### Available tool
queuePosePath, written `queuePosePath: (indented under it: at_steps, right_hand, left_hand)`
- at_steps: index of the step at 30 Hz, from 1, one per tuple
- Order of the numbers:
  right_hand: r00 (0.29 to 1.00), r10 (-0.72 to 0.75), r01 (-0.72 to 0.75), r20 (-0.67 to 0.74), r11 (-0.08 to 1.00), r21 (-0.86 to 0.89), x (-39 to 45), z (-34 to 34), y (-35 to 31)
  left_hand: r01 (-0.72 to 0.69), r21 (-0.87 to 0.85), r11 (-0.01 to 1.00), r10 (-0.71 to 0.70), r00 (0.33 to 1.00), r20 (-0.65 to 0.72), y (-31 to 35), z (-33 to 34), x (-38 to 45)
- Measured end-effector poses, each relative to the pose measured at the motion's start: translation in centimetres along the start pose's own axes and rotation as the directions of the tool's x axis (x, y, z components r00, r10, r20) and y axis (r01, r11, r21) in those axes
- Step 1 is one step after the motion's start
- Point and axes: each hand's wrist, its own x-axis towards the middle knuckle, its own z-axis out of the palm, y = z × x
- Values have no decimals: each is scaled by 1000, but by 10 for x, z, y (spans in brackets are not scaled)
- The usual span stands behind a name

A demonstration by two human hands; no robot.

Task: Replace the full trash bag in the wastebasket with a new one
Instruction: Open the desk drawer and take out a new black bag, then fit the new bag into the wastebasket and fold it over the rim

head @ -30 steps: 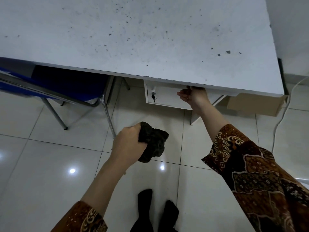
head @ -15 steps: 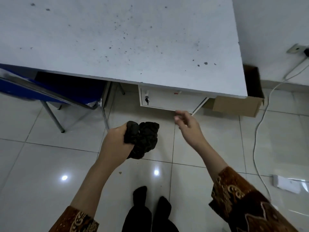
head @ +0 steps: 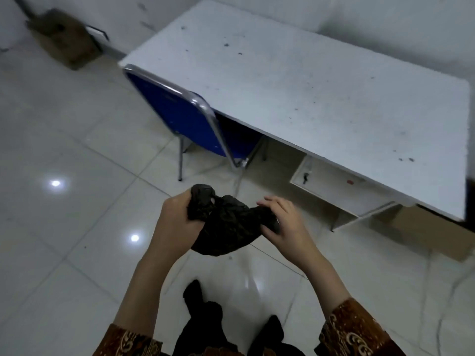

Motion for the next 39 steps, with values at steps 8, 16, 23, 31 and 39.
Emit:
queuePosePath:
  at_steps: [8,16,23,31,39]
  right_hand:
    - [975,-115,139,191,984,-114,105,84,-129]
    - [954,-118,158,276,979,-129,236,172,-247]
    - [953,-144,169,266,983,-70,394,228,-311]
    - [959,-131,155,251,985,-77,601,261,-376]
    - [990,-78,90,120,991,-99,773,269,-416]
  left_hand:
    - [89,-18,996,-91,974,-206,-93,-180,32]
    - [168,-12,986,-163,936,-310,-187,-337,113]
    - [155,23,988,-141,943,-300,-247,-428,234]
    - [169,145,975,-123,952,-280,-277,-539,410]
    - [77,175,981,-40,977,-209,-304,-615,600]
